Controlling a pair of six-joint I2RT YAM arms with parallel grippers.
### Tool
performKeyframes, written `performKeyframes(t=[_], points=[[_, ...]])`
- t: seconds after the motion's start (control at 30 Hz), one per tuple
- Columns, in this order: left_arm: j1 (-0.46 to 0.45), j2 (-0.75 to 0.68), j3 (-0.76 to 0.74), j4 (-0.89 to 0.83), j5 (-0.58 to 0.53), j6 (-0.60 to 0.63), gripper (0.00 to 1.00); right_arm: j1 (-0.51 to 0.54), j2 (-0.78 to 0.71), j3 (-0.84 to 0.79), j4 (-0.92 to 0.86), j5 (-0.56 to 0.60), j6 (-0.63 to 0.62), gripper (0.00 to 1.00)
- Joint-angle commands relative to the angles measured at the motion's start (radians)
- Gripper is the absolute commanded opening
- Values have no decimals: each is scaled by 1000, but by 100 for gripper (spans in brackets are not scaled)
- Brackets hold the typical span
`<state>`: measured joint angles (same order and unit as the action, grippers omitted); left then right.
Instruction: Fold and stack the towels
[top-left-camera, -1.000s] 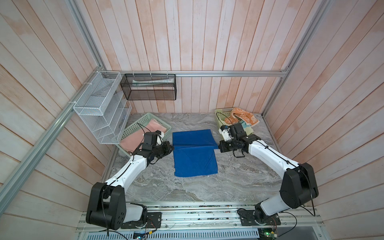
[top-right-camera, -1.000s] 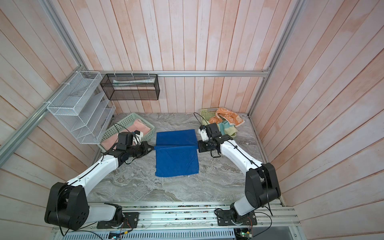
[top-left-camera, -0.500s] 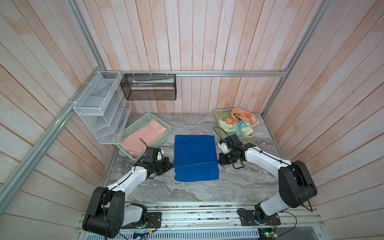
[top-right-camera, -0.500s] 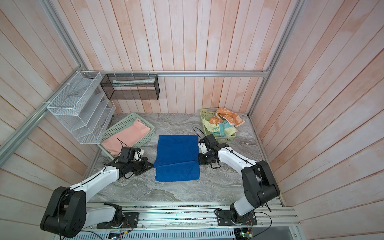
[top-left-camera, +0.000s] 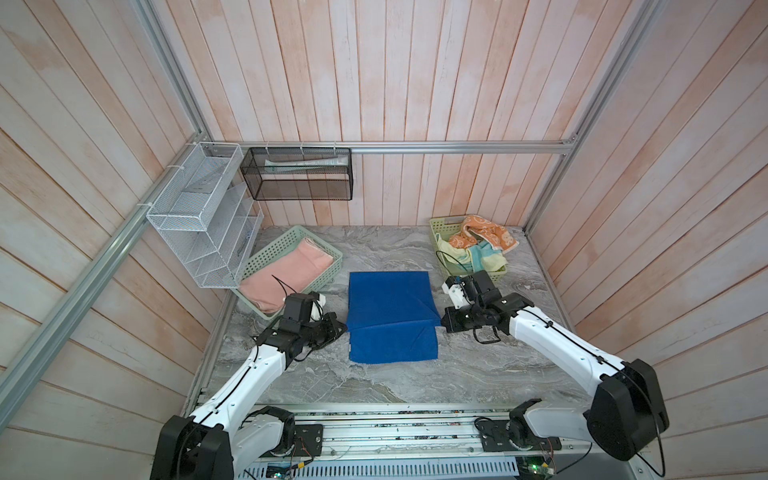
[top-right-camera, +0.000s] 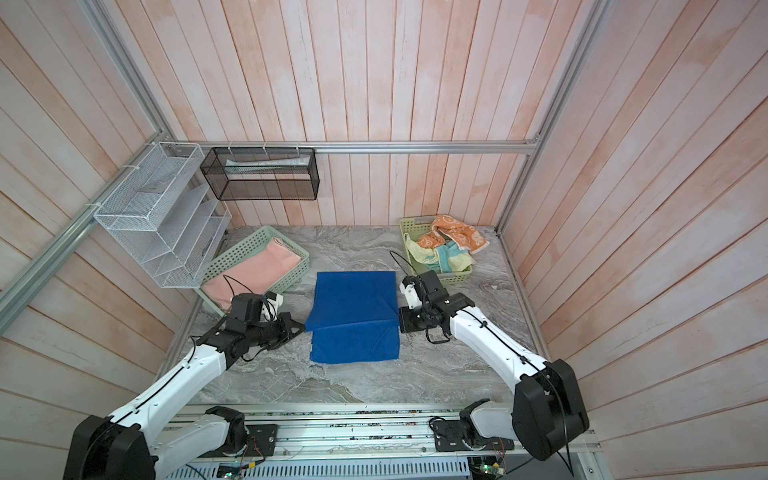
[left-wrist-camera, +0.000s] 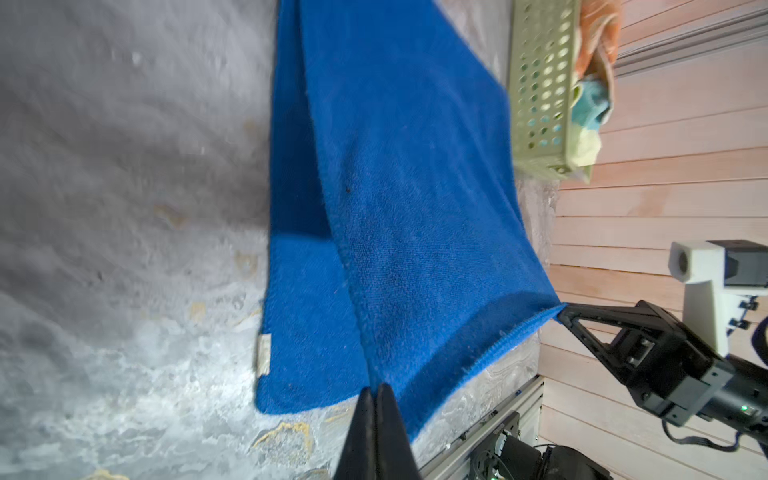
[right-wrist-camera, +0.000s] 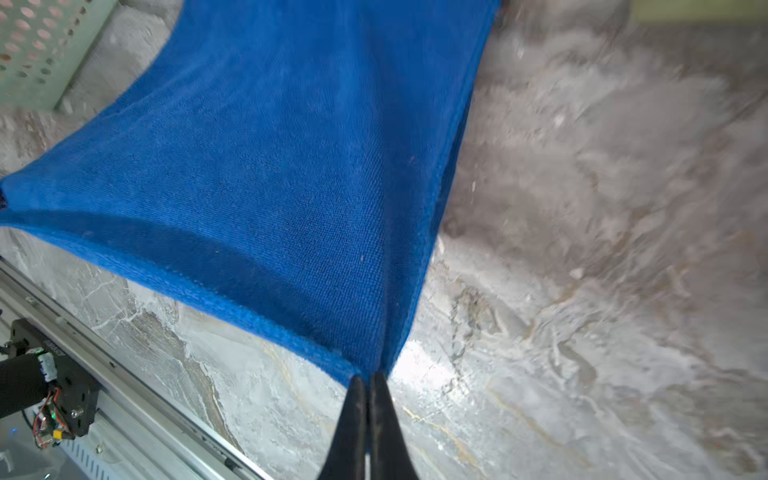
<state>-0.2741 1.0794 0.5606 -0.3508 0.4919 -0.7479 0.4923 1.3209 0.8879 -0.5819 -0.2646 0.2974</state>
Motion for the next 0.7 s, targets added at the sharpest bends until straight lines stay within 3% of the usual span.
performKeyframes(t=[0.0, 0.33, 0.53, 0.57, 0.67], points=[[-33, 18, -90, 71, 4, -67, 0, 19, 26, -93, 43, -42, 56, 0], [-47, 128, -143, 131, 9, -46, 0, 24, 148, -96, 78, 24, -11, 0], [-48, 105, -120, 90, 2, -39, 0, 24, 102, -79, 39, 9, -6, 0], [-48, 98, -120, 77, 3, -39, 5, 25, 92, -89, 32, -6, -3, 1], [-47, 67, -122, 18, 0, -32, 21, 25, 55, -135, 3, -78, 8, 20]])
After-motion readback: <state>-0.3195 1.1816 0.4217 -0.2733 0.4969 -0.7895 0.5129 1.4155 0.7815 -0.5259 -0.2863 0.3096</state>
